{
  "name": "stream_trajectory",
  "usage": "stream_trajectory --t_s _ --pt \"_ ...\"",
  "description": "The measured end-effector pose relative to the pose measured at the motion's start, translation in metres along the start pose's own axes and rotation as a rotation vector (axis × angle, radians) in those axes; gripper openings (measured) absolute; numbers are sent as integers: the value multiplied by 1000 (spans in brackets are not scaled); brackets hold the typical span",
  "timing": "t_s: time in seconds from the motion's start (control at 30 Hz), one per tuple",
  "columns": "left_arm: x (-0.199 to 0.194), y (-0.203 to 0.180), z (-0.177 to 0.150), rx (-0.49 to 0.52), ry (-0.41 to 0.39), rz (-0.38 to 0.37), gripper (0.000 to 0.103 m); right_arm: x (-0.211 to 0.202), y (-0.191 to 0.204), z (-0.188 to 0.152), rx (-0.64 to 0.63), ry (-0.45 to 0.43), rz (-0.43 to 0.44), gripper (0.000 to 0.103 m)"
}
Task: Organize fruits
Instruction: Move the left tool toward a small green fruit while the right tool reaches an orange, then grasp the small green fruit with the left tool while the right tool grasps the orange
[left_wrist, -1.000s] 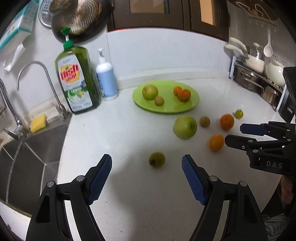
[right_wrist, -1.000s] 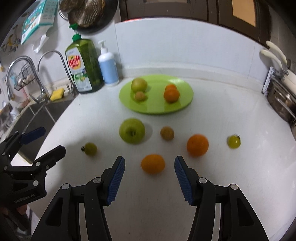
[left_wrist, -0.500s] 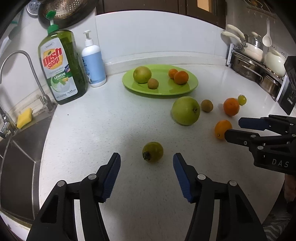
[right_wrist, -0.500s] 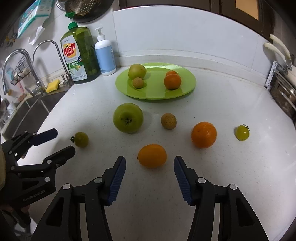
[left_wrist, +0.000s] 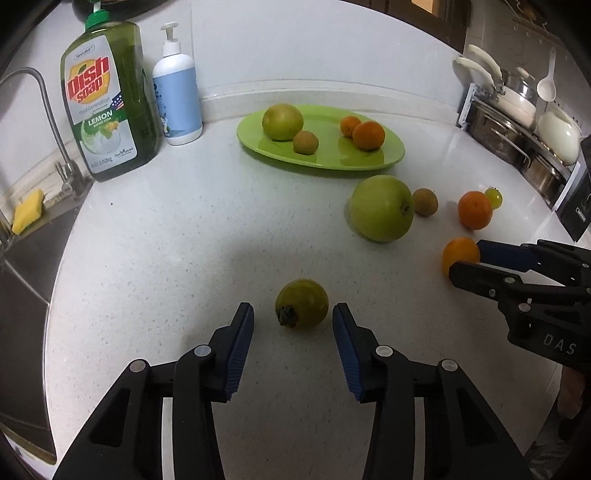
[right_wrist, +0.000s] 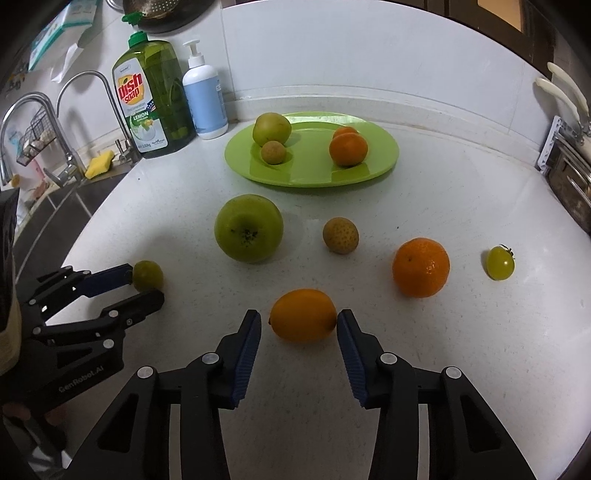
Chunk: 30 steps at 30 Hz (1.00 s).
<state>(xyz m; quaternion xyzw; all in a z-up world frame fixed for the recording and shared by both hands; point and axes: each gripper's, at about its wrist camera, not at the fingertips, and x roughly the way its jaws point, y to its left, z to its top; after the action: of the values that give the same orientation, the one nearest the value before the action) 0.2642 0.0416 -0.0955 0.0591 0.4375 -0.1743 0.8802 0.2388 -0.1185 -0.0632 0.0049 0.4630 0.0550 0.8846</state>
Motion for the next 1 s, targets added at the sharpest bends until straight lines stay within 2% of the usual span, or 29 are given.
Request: stream_trajectory --t_s 0.13,0.3,1.0 --pt "3 0 2 -4 2 -4 40 2 -1 2 0 2 -4 44" --pt "5 1 5 -5 2 -9 28 5 -1 4 6 6 4 41" --pt "-15 -5 13 -3 -36 -18 28 -5 -1 4 0 -34 16 40"
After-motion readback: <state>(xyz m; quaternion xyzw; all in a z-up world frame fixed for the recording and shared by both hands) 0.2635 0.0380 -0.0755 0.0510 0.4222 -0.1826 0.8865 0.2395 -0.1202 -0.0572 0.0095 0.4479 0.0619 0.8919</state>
